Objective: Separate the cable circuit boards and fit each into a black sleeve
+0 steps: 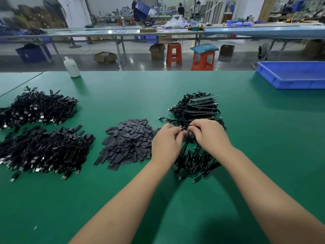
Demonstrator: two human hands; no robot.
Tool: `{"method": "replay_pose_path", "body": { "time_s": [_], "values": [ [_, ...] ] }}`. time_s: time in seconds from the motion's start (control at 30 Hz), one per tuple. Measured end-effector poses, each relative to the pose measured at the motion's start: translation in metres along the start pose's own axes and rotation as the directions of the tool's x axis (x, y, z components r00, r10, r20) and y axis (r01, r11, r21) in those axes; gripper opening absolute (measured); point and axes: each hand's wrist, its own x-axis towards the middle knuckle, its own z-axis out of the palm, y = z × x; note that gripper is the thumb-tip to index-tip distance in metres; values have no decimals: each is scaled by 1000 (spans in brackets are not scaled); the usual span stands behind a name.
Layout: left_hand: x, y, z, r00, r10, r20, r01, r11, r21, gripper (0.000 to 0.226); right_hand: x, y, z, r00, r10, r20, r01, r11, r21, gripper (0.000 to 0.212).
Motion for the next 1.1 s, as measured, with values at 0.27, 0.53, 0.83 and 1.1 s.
{"method": "replay_pose_path", "body": {
  "time_s": [0.27,0.53,0.83,1.1],
  "values": [
    [1,-42,-20,982,-112,152,122,991,-55,36,24,36,-41,915,-13,404,38,998,-54,20],
    [-6,-55,-23,948,-166,273,191,979,-66,32,66,57,15,938,-40,344,192,887,-421,22],
    [-4,-60,-26,938,-183,295,286,889,-359,27,12,-2,77,940,62,334,-252,785,566,39],
    [-14,-90,-34,874,-315,371,476,709,-520,31,-35,-48,114,850,10,526,-498,339,798,20]
  ]
}}
